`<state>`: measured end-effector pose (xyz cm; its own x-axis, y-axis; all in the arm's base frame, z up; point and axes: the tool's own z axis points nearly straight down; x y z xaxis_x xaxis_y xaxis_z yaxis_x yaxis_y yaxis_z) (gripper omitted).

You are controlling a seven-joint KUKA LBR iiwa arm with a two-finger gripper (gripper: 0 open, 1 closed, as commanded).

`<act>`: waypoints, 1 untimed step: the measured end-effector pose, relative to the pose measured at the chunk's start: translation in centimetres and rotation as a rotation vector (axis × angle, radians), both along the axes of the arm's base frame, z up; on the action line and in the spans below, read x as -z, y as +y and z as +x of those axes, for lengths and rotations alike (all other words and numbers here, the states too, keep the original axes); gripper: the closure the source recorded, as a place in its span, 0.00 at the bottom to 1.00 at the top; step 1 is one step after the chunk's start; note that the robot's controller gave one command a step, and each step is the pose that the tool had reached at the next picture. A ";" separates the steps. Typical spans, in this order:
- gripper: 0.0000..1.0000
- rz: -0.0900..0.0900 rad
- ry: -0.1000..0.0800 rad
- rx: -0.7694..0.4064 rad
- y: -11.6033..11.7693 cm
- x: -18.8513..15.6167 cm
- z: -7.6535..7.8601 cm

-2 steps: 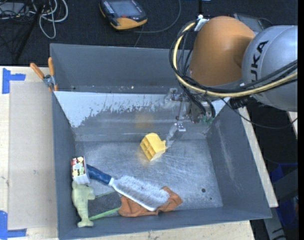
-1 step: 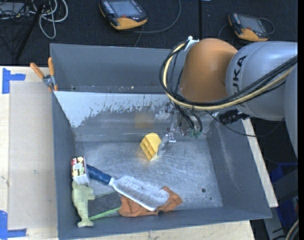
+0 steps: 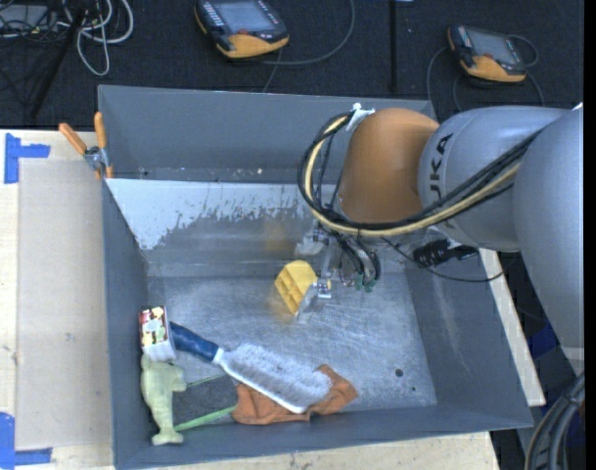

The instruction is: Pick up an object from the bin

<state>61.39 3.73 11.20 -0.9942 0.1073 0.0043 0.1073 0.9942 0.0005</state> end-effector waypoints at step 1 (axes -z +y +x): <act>0.00 0.000 -0.001 0.036 0.0 1.5 0.1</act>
Offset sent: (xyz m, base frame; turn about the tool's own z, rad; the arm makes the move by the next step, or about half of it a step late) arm -0.0006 0.0033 -0.0420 -0.0008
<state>61.48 3.69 9.73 -0.9896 0.1435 0.0032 0.1435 0.9896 0.0005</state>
